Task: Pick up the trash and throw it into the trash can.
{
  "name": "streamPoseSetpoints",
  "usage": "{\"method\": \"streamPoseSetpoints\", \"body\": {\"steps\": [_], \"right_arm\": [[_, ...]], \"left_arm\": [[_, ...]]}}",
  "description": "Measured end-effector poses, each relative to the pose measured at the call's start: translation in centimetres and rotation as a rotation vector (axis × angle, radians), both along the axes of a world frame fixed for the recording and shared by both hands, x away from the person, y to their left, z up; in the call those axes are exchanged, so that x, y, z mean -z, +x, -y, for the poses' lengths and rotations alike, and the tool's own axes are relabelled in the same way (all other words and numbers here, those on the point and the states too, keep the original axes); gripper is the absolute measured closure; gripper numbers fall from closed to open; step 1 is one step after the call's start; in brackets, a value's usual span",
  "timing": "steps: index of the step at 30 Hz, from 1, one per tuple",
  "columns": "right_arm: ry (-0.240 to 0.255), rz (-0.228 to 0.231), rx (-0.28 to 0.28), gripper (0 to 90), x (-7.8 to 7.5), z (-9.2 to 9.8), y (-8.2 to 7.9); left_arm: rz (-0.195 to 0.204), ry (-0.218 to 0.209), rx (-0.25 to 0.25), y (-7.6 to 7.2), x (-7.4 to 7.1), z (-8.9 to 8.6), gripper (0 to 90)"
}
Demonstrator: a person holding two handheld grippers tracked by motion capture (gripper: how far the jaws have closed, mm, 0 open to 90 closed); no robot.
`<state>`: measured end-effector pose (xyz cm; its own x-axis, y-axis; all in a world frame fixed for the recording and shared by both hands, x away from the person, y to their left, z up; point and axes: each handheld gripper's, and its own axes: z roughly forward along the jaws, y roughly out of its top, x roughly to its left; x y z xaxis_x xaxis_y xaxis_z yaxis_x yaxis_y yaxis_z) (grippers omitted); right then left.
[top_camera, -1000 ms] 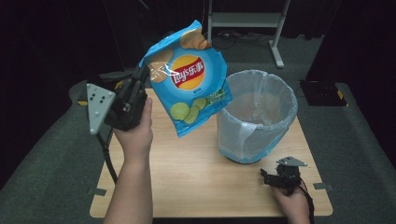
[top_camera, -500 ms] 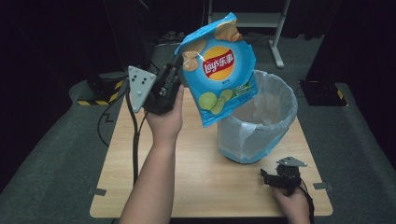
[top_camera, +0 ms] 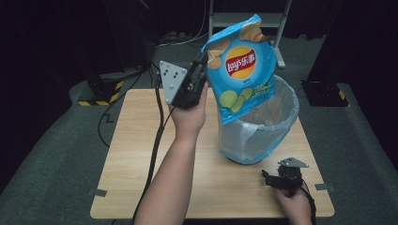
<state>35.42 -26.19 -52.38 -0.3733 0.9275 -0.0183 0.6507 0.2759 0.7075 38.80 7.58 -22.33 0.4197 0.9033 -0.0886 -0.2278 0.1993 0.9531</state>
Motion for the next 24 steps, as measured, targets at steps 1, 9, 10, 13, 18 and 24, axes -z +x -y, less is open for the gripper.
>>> {"method": "streamPoseSetpoints", "body": {"steps": [1, 9, 10, 13, 18, 24], "right_arm": [[0.002, 0.001, -0.002, 14.7, 0.0, 0.0, 0.0], [0.002, 0.001, -0.005, 14.7, 0.0, 0.0, 0.0], [0.001, 0.001, -0.005, 14.7, 0.0, 0.0, 0.0], [0.001, 0.001, -0.006, 14.8, 0.0, 0.0, 0.0], [0.000, 0.000, -0.005, 14.9, 0.0, 0.0, -0.1], [-0.001, 0.000, -0.006, 14.9, 0.0, 0.0, -0.1]], "left_arm": [[-0.001, -0.003, 0.001, 0.1, 0.1, 0.2, 88.0], [0.002, 0.002, -0.010, 1.1, 0.8, 1.8, 88.0], [0.002, 0.000, -0.014, 1.2, 0.9, 1.9, 88.1], [-0.006, -0.008, -0.023, 1.7, 1.0, 1.9, 88.0], [-0.006, -0.021, -0.031, 2.2, 1.0, 1.9, 88.0], [0.004, -0.021, -0.073, 2.0, 0.9, 1.2, 88.0]]}}
